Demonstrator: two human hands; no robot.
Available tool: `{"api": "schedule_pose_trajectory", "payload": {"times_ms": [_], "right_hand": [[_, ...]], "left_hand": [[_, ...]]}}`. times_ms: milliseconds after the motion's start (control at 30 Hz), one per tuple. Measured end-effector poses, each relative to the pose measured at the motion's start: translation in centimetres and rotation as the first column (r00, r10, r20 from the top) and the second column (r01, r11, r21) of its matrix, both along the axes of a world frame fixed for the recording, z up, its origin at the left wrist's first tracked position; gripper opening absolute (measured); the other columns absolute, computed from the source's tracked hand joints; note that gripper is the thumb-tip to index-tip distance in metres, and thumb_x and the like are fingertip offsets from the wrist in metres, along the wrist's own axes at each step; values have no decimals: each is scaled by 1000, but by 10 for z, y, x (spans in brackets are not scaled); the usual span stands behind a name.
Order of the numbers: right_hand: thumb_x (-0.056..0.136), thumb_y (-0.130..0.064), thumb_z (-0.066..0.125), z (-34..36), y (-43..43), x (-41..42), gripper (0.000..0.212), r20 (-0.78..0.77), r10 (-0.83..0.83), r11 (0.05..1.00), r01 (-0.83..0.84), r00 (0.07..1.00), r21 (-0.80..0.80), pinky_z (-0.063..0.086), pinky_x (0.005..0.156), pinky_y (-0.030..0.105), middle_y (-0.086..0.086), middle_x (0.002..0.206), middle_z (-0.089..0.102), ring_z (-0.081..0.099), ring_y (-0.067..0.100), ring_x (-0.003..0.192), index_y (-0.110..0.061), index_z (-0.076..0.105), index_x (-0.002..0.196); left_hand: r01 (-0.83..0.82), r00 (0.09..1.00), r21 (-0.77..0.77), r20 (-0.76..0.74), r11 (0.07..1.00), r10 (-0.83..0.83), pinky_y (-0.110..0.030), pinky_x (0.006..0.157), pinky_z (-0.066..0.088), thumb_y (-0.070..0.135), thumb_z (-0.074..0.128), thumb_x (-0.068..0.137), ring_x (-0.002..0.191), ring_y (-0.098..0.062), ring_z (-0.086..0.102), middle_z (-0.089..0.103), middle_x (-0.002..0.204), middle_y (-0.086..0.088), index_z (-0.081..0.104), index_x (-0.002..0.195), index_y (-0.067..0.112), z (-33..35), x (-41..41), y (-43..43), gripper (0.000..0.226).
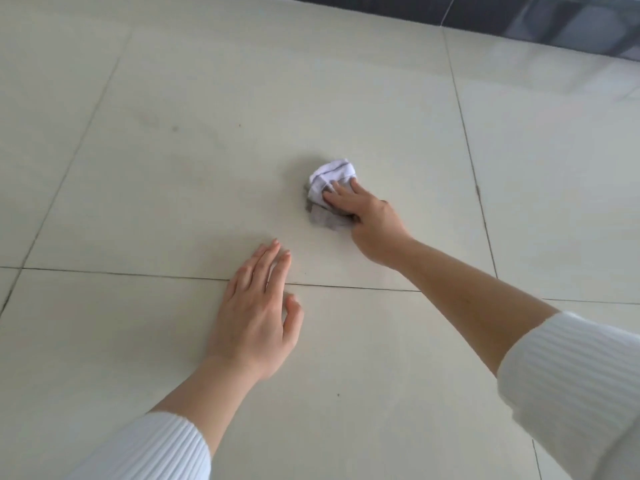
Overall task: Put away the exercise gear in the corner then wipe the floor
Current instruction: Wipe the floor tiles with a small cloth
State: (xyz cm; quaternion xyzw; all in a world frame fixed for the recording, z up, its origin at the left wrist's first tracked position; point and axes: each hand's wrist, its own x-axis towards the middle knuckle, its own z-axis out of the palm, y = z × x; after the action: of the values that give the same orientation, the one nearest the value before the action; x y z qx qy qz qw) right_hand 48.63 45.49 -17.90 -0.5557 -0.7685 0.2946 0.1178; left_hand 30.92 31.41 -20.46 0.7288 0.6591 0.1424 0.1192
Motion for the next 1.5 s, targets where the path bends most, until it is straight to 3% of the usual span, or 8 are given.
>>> {"api": "schedule_pose_trajectory", "payload": {"times_ms": [267, 400, 600, 800, 1000, 1133, 1267, 1500], "right_hand": [[73, 19, 37, 13, -82, 42, 87, 168, 472, 880, -475, 866, -24, 17, 110, 10, -25, 150, 25, 12, -5, 141, -33, 39, 143], [83, 8, 35, 17, -54, 76, 82, 203, 24, 999, -15, 979, -43, 34, 104, 25, -30, 151, 23, 32, 2, 136, -53, 35, 136], [83, 5, 35, 0, -73, 10, 73, 106, -346, 938, 344, 932, 32, 28, 113, 32, -11, 158, 19, 14, 15, 146, -31, 35, 147], [77, 0, 25, -12, -147, -25, 68, -24, 113, 984, -108, 993, 143, 25, 117, 35, -5, 147, 44, 28, 19, 143, -20, 54, 136], [75, -5, 23, -5, -192, 11, 69, 175, 513, 819, -540, 840, 194, 18, 116, 21, -7, 145, 46, 33, 13, 139, -20, 53, 136], [75, 3, 27, -3, -164, 59, 72, 113, 82, 983, -99, 990, 155, 14, 111, 10, -11, 148, 35, 31, 15, 141, -24, 51, 137], [80, 8, 35, 9, -165, 88, 77, 199, -493, 869, 492, 847, 61, 38, 103, 30, -16, 156, 22, 17, 9, 145, -33, 36, 146], [76, -5, 31, -15, -266, 4, 63, 40, -80, 970, 68, 996, 234, 39, 108, 38, -1, 140, 52, 40, 25, 136, -17, 58, 132]], "left_hand": [[8, 996, -33, -92, 999, -11, -37, 114, 21, 33, 27, 91, 139, -31, 30, 36, 149, -21, 35, 142, -4, -3, -2, -1, 64], [38, 990, -78, -131, 996, -48, -38, 119, 12, 43, 8, 92, 148, -22, 9, 10, 160, -11, 15, 151, 3, -5, -9, -8, 71], [148, 982, -139, -94, 979, -162, -31, 119, 2, 52, 3, 91, 147, -12, -8, -5, 161, -2, 2, 152, 8, -4, -43, -36, 75], [67, 992, -133, -97, 989, -80, -39, 119, 14, 44, 12, 95, 148, -22, 8, 10, 160, -10, 17, 150, 2, -6, -51, -64, 70], [66, 991, -140, -106, 988, -81, -43, 116, 22, 36, 16, 93, 146, -27, 16, 18, 157, -15, 24, 148, 0, -5, -54, -85, 66], [82, 990, -157, -100, 984, -98, -37, 119, 11, 44, 11, 94, 148, -23, 5, 9, 160, -12, 16, 151, 6, -4, -59, -102, 69], [103, 985, -197, -113, 975, -127, -32, 119, 0, 49, 1, 89, 147, -19, -7, -3, 160, -8, 4, 152, 10, -1, -63, -110, 74], [75, 987, -222, -125, 972, -104, -32, 118, -3, 49, -2, 84, 148, -23, -6, -3, 160, -10, 7, 151, 8, -3, -60, -114, 80]]}}
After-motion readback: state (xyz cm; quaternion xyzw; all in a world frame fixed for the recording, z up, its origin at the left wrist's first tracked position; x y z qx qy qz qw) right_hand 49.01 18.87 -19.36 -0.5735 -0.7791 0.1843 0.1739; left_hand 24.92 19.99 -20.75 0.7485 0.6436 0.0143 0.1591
